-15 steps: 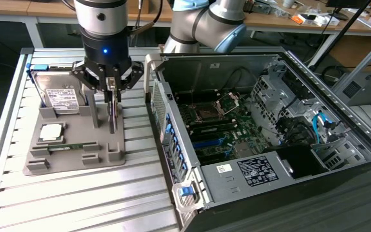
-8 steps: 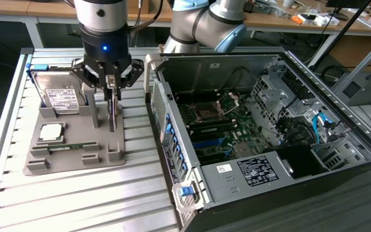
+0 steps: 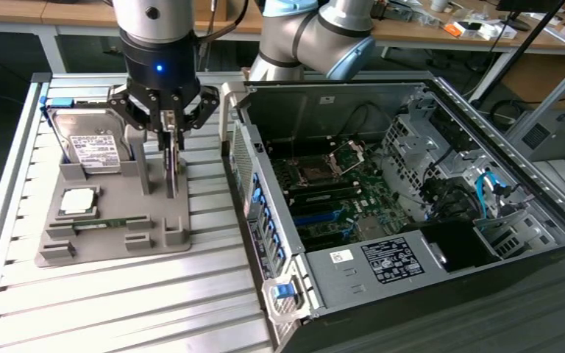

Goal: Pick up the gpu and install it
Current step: 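Pick up the gpu and move the gpu toward the slot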

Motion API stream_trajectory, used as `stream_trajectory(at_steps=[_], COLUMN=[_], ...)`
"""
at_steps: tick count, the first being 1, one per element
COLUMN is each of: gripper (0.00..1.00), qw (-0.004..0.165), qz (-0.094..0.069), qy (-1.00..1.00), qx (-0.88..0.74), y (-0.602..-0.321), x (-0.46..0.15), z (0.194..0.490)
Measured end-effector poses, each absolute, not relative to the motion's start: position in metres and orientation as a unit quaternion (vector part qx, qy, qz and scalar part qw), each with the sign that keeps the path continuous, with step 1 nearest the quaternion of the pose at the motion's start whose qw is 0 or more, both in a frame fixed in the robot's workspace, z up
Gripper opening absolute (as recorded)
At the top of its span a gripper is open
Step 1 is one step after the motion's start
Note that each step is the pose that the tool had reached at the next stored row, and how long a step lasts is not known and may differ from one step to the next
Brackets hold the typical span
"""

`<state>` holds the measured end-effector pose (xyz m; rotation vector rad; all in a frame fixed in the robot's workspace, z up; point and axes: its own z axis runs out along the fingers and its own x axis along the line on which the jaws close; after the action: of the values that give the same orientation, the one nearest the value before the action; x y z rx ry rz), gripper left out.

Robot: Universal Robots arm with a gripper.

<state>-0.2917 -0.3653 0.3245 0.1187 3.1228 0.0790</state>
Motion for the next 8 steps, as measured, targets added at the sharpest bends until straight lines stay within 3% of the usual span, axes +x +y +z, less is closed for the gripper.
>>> stream_trajectory(at_steps=[8], gripper=[0.30], qw=[0.008], qz=[0.026], qy=[0.999], qx=[0.038], y=[-0.3653], x=[-0.2917], z=[0.3307])
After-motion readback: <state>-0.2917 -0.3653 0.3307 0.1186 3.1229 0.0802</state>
